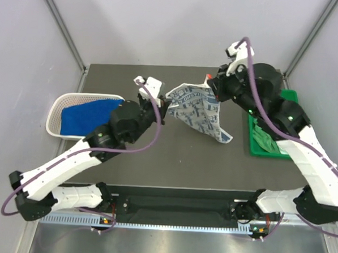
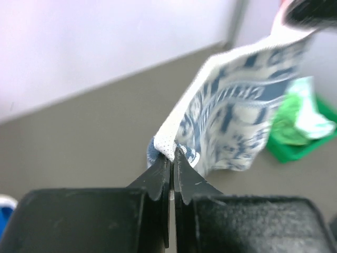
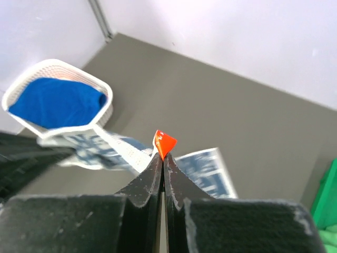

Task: Fold and stack the towels
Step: Flatten out the crumpled towel

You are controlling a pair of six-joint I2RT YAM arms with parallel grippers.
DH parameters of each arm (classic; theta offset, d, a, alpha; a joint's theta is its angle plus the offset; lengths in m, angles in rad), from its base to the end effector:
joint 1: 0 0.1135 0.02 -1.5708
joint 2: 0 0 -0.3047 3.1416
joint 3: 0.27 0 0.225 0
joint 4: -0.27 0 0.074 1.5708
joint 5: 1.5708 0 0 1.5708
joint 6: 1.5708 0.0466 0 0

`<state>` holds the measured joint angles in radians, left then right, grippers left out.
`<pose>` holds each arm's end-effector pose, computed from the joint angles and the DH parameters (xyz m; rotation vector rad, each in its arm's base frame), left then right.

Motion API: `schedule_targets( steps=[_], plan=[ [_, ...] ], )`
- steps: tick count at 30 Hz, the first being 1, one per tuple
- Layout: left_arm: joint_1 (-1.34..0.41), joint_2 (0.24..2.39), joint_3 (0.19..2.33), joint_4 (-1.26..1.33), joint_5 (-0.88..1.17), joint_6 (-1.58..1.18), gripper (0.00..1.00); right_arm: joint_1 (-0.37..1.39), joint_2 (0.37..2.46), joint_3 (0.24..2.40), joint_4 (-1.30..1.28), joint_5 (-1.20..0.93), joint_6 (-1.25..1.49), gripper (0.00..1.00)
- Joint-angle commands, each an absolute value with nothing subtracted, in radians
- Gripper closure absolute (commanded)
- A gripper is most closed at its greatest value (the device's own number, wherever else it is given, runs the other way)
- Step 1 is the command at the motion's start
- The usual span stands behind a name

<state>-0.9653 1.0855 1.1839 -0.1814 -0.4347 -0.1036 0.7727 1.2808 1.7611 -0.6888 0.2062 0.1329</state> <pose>0.1320 -0.1563 0.4544 0.3804 1.6218 -0.4550 0.1602 0.1429 0.5341 -0.4210 1.7490 0.4689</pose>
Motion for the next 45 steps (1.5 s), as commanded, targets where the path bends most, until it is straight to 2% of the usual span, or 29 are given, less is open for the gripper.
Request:
schedule_targets(
  steps=[1,6,9,15,18,21,22,23,24,25,29,31,35,39,45],
  plan=[
    [-0.971,1.009,1.306,-0.221,-0.230,-0.009,1.00,0.798,1.210,1.811,-0.698,0.166,0.063,1.00],
    [-0.971,1.008,1.474,-0.287,-0.069,0.029,1.00,0.798,1.163,1.900,-0.778,0.131,0.090,1.00],
    [-0.971,1.029,1.557,-0.290,-0.078,0.018,1.00,0.798,1.164,1.971,-0.811,0.114,0.113,1.00],
    [-0.971,1.068,1.597,-0.301,-0.205,-0.006,1.00,0.798,1.233,2.063,-0.824,0.130,0.124,1.00],
    [-0.968,1.097,1.565,-0.296,-0.366,-0.028,1.00,0.795,1.313,2.072,-0.816,0.184,0.098,1.00],
    [-0.901,1.156,1.533,-0.296,-0.379,-0.050,1.00,0.704,1.413,2.045,-0.781,0.082,0.106,1.00],
    [-0.806,1.175,1.519,-0.295,-0.345,-0.072,1.00,0.672,1.433,2.025,-0.758,0.048,0.112,1.00],
    [-0.742,1.216,1.502,-0.275,-0.224,-0.142,1.00,0.614,1.483,2.007,-0.714,0.022,0.118,1.00],
    [-0.615,1.242,1.462,-0.253,-0.171,-0.182,1.00,0.591,1.511,1.984,-0.694,0.005,0.120,1.00],
    [-0.567,1.306,1.448,-0.232,-0.128,-0.214,1.00,0.548,1.579,1.977,-0.651,0.005,0.111,1.00],
    [-0.491,1.527,1.466,-0.124,-0.091,-0.230,1.00,0.454,1.788,1.991,-0.539,-0.048,0.100,1.00],
    [-0.459,1.629,1.518,-0.069,-0.052,-0.227,1.00,0.419,1.889,2.063,-0.514,-0.044,0.104,1.00],
    [-0.393,1.926,1.791,-0.072,0.052,-0.242,1.00,0.348,2.130,2.226,-0.483,-0.032,0.127,1.00],
    [-0.364,2.075,1.948,-0.140,0.075,-0.215,1.00,0.319,2.209,2.269,-0.436,-0.052,0.126,1.00],
    [-0.333,2.114,1.925,-0.136,0.090,-0.212,1.00,0.305,2.158,2.099,-0.316,-0.045,0.118,1.00]
  ],
)
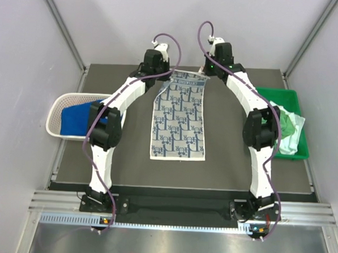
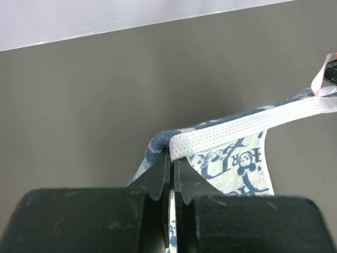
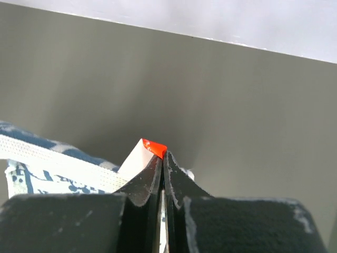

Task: Fold and stack the towels
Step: Flatten out the crumpled towel, then fold the towel

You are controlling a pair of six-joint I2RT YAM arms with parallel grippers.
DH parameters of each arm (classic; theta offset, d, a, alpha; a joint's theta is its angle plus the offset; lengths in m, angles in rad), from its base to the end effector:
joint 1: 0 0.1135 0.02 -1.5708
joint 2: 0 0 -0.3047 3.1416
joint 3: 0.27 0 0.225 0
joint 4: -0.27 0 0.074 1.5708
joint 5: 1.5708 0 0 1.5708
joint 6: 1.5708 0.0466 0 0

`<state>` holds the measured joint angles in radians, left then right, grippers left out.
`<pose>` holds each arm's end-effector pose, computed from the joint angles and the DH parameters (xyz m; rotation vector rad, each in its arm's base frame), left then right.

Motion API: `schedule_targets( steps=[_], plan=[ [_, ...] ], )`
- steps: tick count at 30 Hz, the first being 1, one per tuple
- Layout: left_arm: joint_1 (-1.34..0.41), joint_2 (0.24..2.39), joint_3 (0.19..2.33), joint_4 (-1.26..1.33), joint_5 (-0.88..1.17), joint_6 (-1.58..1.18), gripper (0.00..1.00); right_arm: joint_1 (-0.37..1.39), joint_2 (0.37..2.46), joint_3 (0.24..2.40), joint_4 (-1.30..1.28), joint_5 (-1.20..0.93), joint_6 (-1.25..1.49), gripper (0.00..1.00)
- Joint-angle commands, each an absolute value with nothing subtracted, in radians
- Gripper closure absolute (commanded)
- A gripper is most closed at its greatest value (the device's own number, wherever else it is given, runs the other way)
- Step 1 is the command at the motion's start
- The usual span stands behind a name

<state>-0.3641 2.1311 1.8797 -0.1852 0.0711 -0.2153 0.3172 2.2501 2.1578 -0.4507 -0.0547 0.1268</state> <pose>0.4811 -0.1869 0.3248 0.1971 2.0243 -0.4392 0.5085 0.1696 0.3281 -0.2351 2.1166 0.3215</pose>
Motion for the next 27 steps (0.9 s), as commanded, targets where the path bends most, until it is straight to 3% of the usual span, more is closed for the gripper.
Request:
schedule_targets(
  steps=[1,11,17,27],
  plan=[
    [-0.322,2.115,1.921,-0.141,0.112,-0.218,1.00,0.307,2.148,2.077,-0.305,-0.049,0.117,1.00],
    [-0.322,2.005,1.709,-0.212,0.221,-0.132,0.98,0.327,1.948,1.717,-0.249,-0.097,0.169,1.00],
    [-0.367,1.870,1.499,-0.199,0.075,-0.098,0.91,0.376,1.832,1.539,-0.229,-0.080,0.184,1.00],
    [-0.475,1.741,1.355,-0.224,-0.182,-0.101,0.89,0.436,1.732,1.365,-0.222,-0.055,0.219,1.00]
  ],
)
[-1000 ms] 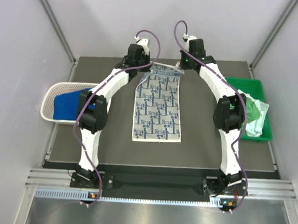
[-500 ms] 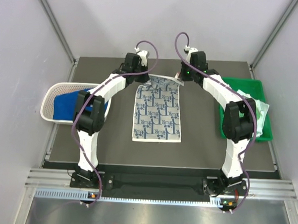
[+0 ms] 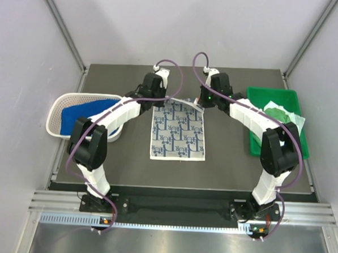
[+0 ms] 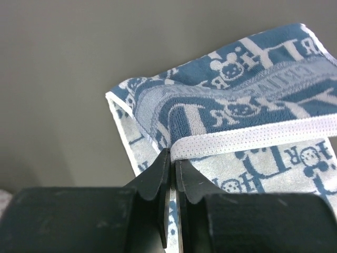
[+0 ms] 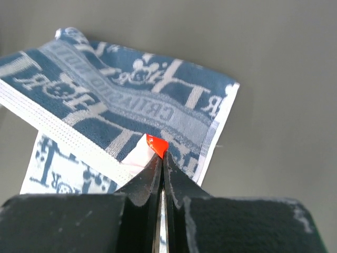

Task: Fold and stack the towels
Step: Fold the towel

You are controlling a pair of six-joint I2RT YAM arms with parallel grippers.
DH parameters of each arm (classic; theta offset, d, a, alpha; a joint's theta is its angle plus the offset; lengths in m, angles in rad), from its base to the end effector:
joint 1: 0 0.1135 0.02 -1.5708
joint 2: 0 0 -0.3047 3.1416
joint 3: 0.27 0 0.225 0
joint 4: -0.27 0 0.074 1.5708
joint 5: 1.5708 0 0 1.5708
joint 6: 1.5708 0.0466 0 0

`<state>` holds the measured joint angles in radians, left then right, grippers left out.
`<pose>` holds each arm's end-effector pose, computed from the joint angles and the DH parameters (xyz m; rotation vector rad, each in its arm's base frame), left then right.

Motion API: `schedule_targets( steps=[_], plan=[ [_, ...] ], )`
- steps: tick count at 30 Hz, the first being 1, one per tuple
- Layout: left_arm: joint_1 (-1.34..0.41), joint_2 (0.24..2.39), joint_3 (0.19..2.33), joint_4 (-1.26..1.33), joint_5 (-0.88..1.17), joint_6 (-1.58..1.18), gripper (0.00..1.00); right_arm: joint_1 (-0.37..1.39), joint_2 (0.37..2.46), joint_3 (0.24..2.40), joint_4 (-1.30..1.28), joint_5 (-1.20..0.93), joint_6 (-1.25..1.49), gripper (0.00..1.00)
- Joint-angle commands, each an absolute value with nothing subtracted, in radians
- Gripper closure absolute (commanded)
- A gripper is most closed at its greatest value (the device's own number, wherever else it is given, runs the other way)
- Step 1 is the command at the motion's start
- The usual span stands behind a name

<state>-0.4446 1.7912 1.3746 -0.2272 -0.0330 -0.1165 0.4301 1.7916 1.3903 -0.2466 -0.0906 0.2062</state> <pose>0.3669 -0.1731 0.3056 0.3457 2.2009 -0.2730 0.3671 0.1730 0.3087 -0.3021 2.2328 0.4474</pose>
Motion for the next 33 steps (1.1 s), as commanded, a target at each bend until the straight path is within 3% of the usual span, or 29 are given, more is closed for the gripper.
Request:
schedule_targets(
  steps=[1,9,26,33],
  plan=[
    [-0.489,1.738,1.355,-0.238,-0.213,-0.104,0.89,0.439,1.724,1.355,-0.221,-0.055,0.230,1.00],
    [-0.632,1.747,1.361,-0.405,-0.552,-0.172,0.90,0.459,1.661,1.236,-0.216,-0.083,0.259,1.00],
    [-0.632,1.635,1.135,-0.442,-0.413,-0.333,0.83,0.515,1.597,1.078,-0.170,-0.137,0.304,1.00],
    [-0.634,1.600,1.106,-0.434,-0.354,-0.342,0.87,0.534,1.588,1.066,-0.184,-0.129,0.310,1.00]
  ],
)
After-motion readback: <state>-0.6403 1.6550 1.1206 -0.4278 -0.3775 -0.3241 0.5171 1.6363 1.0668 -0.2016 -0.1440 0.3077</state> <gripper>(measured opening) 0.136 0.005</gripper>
